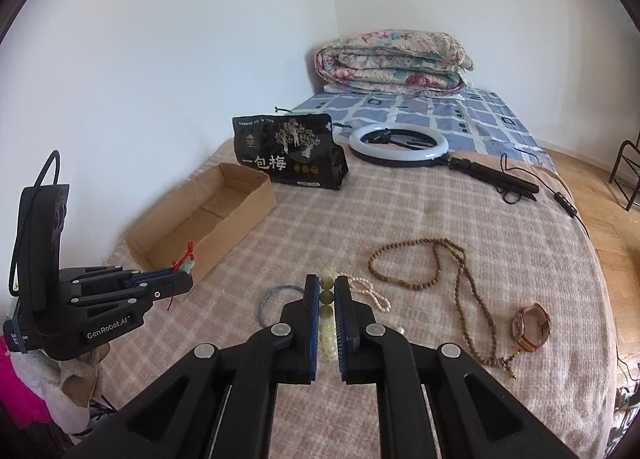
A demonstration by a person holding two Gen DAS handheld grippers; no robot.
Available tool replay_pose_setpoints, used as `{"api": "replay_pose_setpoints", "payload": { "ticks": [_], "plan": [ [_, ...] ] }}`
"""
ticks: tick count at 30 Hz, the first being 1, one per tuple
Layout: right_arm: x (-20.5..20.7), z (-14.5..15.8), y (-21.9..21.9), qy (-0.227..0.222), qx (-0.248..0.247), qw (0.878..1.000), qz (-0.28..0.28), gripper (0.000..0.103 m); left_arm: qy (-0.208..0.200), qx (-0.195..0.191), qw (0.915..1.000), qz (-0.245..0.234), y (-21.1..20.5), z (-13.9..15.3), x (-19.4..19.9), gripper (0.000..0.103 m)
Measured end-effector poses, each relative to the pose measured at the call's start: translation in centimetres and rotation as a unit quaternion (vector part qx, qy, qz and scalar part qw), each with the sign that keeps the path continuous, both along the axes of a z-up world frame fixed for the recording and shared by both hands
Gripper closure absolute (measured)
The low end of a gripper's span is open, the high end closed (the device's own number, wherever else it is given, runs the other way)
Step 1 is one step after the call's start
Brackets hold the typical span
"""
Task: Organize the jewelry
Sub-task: 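Lift the pendant and bracelet and carry both toward the cardboard tray, then lower the bracelet into the tray and open the right tool while the left tool releases the pendant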
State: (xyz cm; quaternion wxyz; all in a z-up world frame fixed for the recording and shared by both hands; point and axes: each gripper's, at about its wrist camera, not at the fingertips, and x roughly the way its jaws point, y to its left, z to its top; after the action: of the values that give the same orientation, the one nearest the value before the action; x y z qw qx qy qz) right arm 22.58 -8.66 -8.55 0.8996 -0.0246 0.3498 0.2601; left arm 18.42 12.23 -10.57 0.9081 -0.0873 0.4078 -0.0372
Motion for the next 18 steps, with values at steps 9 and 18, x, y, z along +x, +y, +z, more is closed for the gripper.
{"api": "replay_pose_setpoints", "payload": {
  "ticks": [9,18],
  "plan": [
    [2.3,1.1,6.2,-0.006,0.019,0.999,0.03,0.098,-0.004,-0.011,0.9976,0.068,6.7,0.2,-0.5,0.099],
    [4.6,0.6,12.8,0.003,0.037,0.997,0.068,0.098,0.009,-0.005,0.9937,0.111,11.4,-1.0,-0.4,0.099]
  ]
}}
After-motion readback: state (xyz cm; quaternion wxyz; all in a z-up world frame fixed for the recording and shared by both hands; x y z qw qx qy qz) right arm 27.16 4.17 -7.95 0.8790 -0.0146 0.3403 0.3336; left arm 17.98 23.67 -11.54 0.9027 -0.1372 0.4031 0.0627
